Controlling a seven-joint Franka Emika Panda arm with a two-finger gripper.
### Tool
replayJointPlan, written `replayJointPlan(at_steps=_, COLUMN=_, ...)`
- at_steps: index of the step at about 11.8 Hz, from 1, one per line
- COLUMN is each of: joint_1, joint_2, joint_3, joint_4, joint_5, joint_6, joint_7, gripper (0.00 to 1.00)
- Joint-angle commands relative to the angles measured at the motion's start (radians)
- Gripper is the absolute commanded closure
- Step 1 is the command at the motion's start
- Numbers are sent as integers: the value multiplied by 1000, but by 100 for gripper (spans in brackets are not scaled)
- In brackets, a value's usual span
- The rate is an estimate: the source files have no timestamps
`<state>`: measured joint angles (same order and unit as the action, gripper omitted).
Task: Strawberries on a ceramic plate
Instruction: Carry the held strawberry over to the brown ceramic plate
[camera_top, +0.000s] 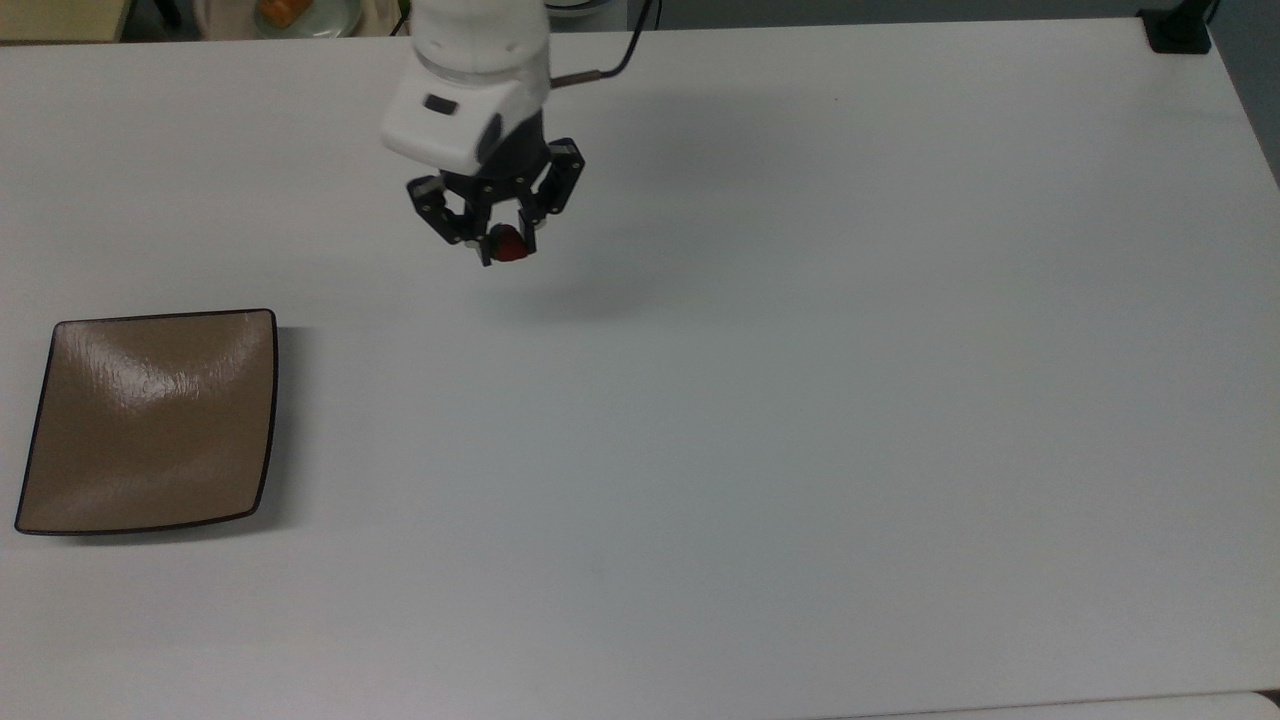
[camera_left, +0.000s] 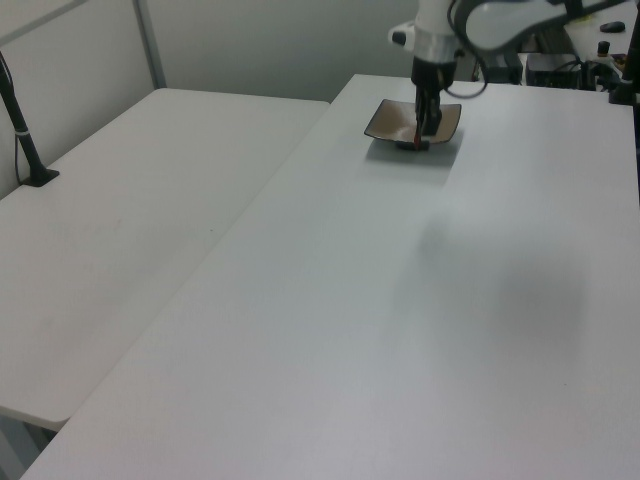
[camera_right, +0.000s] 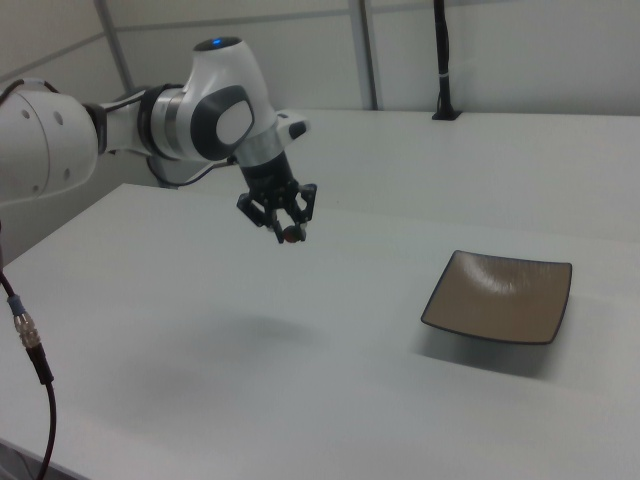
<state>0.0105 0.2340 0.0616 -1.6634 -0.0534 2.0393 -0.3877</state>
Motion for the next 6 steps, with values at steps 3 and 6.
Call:
replayJointPlan(at_steps=3, joint_1=-124, joint_2=19, joint_3=-34, joint_4=83, joint_5=92, joint_6=-28, joint_7=-175, gripper=84)
replayJointPlan(at_steps=6, joint_1=-182, joint_2=73, joint_3=-36, joint_4=131, joint_5=104, joint_6=33, joint_7=-259, gripper=84)
